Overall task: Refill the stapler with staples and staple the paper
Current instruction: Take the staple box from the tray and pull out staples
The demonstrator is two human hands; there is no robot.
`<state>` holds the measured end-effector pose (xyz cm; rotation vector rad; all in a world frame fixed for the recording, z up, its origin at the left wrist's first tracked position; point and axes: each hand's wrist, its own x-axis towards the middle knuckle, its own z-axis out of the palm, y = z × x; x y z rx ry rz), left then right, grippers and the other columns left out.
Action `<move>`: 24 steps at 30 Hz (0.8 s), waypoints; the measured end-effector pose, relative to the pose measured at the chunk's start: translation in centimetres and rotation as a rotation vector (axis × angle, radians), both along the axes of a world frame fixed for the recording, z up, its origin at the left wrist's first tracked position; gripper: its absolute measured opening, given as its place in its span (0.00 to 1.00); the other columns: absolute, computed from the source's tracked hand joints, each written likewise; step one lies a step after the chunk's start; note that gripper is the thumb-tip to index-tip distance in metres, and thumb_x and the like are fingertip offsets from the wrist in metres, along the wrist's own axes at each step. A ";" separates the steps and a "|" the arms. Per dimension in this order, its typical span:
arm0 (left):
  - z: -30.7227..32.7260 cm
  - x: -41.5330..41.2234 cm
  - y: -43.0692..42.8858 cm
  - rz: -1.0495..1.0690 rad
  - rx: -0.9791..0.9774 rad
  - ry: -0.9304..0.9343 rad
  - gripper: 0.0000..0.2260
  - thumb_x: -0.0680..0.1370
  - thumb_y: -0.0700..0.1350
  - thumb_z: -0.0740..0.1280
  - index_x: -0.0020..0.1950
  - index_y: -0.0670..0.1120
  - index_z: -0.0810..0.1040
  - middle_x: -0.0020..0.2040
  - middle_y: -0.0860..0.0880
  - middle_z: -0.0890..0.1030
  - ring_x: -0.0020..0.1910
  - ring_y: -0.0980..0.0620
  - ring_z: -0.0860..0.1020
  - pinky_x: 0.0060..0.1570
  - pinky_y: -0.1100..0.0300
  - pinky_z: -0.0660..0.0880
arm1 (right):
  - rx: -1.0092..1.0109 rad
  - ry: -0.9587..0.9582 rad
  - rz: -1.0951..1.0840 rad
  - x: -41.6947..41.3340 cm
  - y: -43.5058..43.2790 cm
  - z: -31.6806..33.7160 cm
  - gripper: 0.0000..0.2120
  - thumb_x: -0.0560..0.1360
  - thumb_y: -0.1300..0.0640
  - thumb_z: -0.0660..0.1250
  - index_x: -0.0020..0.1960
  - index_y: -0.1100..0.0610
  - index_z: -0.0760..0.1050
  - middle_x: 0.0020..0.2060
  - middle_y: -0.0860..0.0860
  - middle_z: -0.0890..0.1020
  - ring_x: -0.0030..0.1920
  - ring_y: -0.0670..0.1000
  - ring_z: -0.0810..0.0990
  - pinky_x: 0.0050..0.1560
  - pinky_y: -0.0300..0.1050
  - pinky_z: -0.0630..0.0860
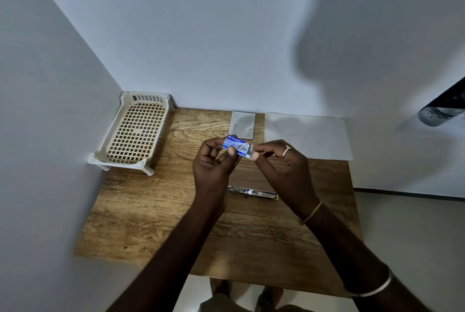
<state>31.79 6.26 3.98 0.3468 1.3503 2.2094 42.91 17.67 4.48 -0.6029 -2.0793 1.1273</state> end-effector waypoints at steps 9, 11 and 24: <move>1.9 -0.4 0.2 -0.025 -0.062 0.257 0.11 0.75 0.29 0.72 0.54 0.37 0.75 0.54 0.38 0.81 0.52 0.48 0.84 0.51 0.52 0.81 | -0.177 0.039 0.016 0.4 0.2 -0.4 0.08 0.74 0.54 0.75 0.52 0.45 0.83 0.47 0.39 0.86 0.49 0.45 0.84 0.49 0.38 0.79; 2.2 -0.4 0.3 -0.025 -0.073 0.271 0.11 0.75 0.29 0.72 0.54 0.35 0.75 0.54 0.38 0.81 0.52 0.48 0.84 0.52 0.52 0.81 | -0.196 0.043 0.011 0.4 0.2 -0.3 0.07 0.74 0.54 0.76 0.52 0.46 0.84 0.46 0.39 0.86 0.48 0.45 0.84 0.49 0.41 0.80; 3.4 -0.7 0.7 -0.081 -0.066 0.400 0.09 0.76 0.36 0.73 0.52 0.43 0.76 0.51 0.44 0.82 0.51 0.46 0.82 0.53 0.50 0.79 | -0.182 0.095 -0.022 0.6 0.1 0.3 0.08 0.74 0.53 0.76 0.53 0.48 0.84 0.46 0.40 0.86 0.47 0.45 0.84 0.46 0.37 0.78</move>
